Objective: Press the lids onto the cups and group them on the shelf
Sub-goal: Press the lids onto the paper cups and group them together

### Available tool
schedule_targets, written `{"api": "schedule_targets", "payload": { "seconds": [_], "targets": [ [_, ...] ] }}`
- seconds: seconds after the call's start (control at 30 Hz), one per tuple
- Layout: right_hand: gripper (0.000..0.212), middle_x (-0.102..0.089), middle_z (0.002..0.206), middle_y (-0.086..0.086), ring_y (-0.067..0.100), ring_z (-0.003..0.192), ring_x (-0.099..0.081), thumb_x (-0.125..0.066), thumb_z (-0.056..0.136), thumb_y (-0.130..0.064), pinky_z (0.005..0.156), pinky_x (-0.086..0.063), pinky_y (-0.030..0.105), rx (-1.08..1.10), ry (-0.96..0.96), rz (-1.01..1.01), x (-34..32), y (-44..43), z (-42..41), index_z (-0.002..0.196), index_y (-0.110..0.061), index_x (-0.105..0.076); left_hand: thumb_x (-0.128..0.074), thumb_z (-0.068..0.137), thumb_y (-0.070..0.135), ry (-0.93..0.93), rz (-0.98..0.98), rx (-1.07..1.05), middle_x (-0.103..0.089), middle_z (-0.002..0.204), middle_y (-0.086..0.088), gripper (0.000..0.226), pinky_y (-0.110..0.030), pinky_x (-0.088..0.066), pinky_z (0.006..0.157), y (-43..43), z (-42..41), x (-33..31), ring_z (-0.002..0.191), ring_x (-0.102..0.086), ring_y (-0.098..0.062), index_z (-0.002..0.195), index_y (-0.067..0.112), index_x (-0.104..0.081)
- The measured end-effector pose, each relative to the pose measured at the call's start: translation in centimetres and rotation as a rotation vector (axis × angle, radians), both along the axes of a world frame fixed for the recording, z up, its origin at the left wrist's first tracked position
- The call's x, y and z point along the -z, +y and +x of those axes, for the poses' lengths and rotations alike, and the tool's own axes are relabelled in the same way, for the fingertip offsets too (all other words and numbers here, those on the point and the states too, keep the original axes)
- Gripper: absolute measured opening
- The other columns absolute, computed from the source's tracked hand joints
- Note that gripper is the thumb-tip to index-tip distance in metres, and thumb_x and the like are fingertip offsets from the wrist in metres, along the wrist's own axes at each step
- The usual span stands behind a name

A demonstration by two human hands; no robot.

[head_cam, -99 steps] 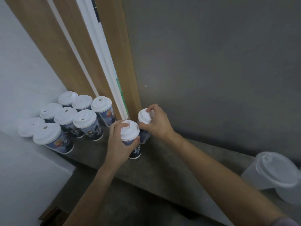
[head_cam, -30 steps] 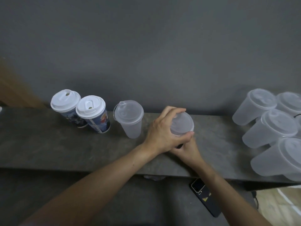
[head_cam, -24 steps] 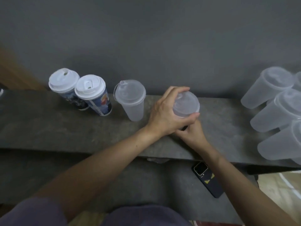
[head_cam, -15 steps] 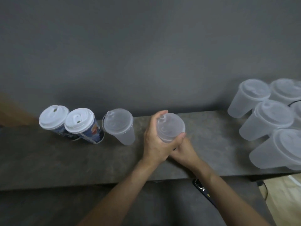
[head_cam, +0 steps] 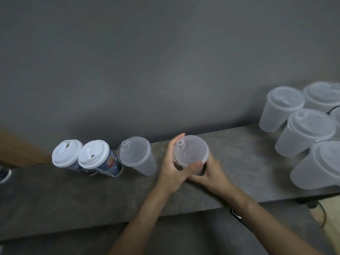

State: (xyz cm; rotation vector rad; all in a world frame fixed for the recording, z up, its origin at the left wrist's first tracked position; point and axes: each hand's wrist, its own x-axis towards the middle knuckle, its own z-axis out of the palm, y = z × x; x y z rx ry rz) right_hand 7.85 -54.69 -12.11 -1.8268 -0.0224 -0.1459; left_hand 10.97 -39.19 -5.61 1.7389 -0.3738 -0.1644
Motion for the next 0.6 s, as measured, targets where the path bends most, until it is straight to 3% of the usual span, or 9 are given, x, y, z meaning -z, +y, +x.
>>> {"api": "schedule_targets", "payload": {
  "seconds": [0.07,0.23,0.4,0.5,0.6],
  "targets": [
    [0.088,-0.06,0.14,-0.014,0.002,0.127,-0.059,-0.087,0.076,-0.054,0.105,-0.052,0.032,-0.022,-0.016,-0.031,-0.3,0.0,-0.1,0.148,-0.027,-0.044,-0.087,0.068,0.042,0.0,0.012,0.058,-0.061,0.133,0.014,0.085,-0.032,-0.049,0.104,0.5,0.5,-0.1,0.128,-0.058,-0.013,0.142,0.032,-0.046],
    [0.084,-0.059,0.132,-0.006,0.002,0.121,-0.059,-0.087,0.072,-0.057,0.1,-0.055,0.039,0.044,-0.06,-0.096,0.4,0.5,-0.1,0.142,-0.029,-0.05,-0.085,0.07,0.041,-0.047,-0.012,-0.093,-0.062,0.127,0.021,0.084,-0.022,-0.05,0.098,-0.8,-1.1,0.1,0.123,-0.06,-0.008,0.141,0.022,-0.045],
    [0.086,-0.063,0.128,-0.009,0.005,0.117,-0.063,-0.086,0.067,-0.065,0.096,-0.056,0.038,0.082,-0.085,-0.082,0.4,0.5,-0.1,0.137,-0.03,-0.053,-0.081,0.072,0.055,-0.002,0.007,-0.084,-0.063,0.129,0.016,0.081,-0.038,-0.051,0.105,-0.3,-0.5,-0.3,0.124,-0.06,-0.01,0.14,0.026,-0.048],
    [0.083,-0.063,0.13,-0.014,0.0,0.119,-0.062,-0.088,0.069,-0.055,0.096,-0.056,0.036,0.087,-0.084,-0.09,0.4,0.8,-0.2,0.139,-0.03,-0.051,-0.078,0.074,0.052,-0.049,-0.002,-0.13,-0.062,0.126,0.021,0.078,-0.028,-0.05,0.101,-0.9,-1.1,0.0,0.122,-0.06,-0.008,0.14,0.023,-0.047],
    [0.088,-0.058,0.13,-0.008,0.001,0.119,-0.06,-0.085,0.069,-0.063,0.097,-0.055,0.035,0.097,-0.074,-0.121,0.4,1.0,-0.3,0.14,-0.027,-0.048,-0.078,0.075,0.052,-0.037,-0.016,-0.15,-0.062,0.124,0.024,0.08,-0.021,-0.049,0.098,-1.3,-1.9,-0.2,0.12,-0.06,-0.004,0.141,0.021,-0.046]
  ]
}}
